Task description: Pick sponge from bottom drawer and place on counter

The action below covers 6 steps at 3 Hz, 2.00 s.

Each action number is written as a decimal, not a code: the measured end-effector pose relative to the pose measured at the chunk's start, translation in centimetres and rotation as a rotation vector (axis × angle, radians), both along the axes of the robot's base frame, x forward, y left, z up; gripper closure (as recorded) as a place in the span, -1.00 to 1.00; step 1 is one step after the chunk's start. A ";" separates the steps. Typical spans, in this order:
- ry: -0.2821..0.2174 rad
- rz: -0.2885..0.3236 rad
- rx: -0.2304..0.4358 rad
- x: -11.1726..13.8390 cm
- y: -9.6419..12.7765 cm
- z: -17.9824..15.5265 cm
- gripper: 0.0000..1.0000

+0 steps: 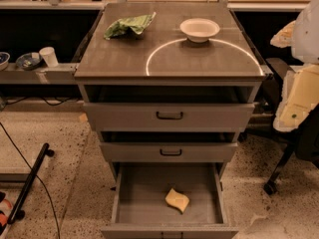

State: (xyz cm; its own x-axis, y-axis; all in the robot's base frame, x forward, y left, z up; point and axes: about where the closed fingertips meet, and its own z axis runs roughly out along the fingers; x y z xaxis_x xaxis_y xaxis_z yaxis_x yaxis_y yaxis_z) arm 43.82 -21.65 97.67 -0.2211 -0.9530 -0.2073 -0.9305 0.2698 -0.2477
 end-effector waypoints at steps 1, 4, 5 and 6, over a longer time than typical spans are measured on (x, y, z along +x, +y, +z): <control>0.000 -0.001 0.002 0.0 0.0 -0.1 -1.00; 0.177 -0.248 0.354 -3.0 -4.6 -25.9 -1.00; 0.148 -0.266 0.358 -2.1 -4.8 -26.9 -1.00; 0.129 -0.276 0.396 -2.9 -4.4 -26.8 -1.00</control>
Offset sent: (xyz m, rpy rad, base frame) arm 0.0132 -0.0290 -0.0872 0.1295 0.0435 -0.0808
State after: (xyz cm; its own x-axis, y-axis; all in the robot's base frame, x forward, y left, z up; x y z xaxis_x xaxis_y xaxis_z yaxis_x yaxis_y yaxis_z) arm 40.91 -26.05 70.83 -0.5020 -0.7090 -0.4953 -0.8273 0.5605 0.0362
